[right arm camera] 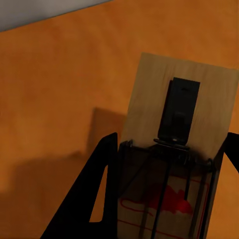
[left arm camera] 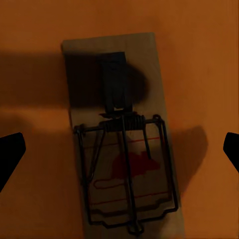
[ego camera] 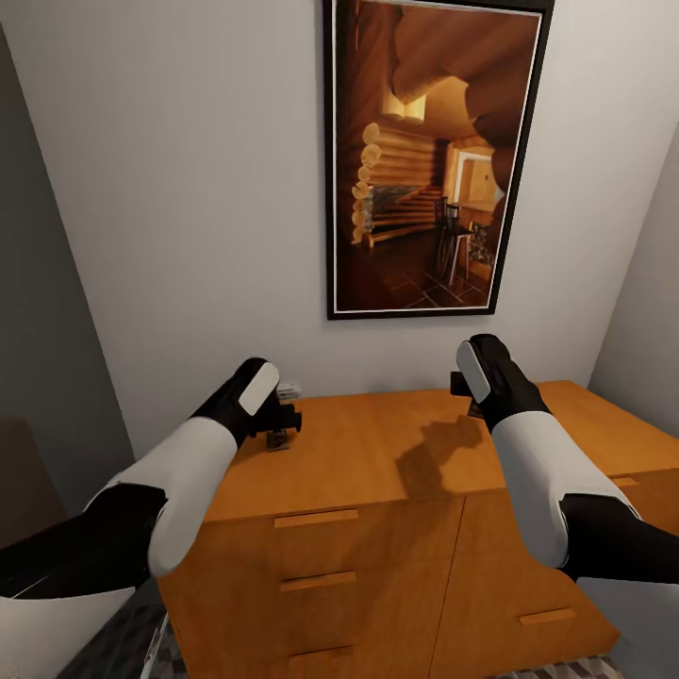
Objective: Take the four mousetraps from the cabinet in the bathroom and place them on the bathroom floor. Make sure all four end up on the same floor surface, and ensure that at least two of them are either under or directly next to the same bathroom sink.
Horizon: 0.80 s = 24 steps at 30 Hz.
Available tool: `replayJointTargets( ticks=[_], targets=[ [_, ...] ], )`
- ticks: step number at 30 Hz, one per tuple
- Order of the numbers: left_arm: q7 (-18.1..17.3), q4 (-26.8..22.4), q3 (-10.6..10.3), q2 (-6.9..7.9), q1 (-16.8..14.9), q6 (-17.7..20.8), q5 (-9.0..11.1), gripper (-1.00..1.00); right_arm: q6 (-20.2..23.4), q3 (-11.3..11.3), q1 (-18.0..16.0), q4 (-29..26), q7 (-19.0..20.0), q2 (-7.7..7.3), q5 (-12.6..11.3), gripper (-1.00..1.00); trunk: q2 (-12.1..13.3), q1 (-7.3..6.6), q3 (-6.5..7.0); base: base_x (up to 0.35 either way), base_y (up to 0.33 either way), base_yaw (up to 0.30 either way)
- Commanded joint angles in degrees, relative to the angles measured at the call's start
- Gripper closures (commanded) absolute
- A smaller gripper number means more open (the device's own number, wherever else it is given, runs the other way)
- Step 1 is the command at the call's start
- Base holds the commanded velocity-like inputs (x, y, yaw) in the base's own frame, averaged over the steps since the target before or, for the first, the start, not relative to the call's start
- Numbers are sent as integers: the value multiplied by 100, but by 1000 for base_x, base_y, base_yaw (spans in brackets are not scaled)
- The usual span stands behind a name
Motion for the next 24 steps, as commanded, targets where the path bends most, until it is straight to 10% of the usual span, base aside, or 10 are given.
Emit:
replayJointTargets(
  ticks=[1, 24],
  targets=[
    [98, 68, -28, -6, -43, 13, 58, -100, 2, -17, -3, -6, -57, 4, -69, 100, -4, 0, -7, 0, 0, 0],
    [574, 313, 0, -8, -183, 2, 113, -100, 2, -17, -1, -6, -49, -65, -77, 100, -4, 0, -7, 0, 0, 0]
  ],
)
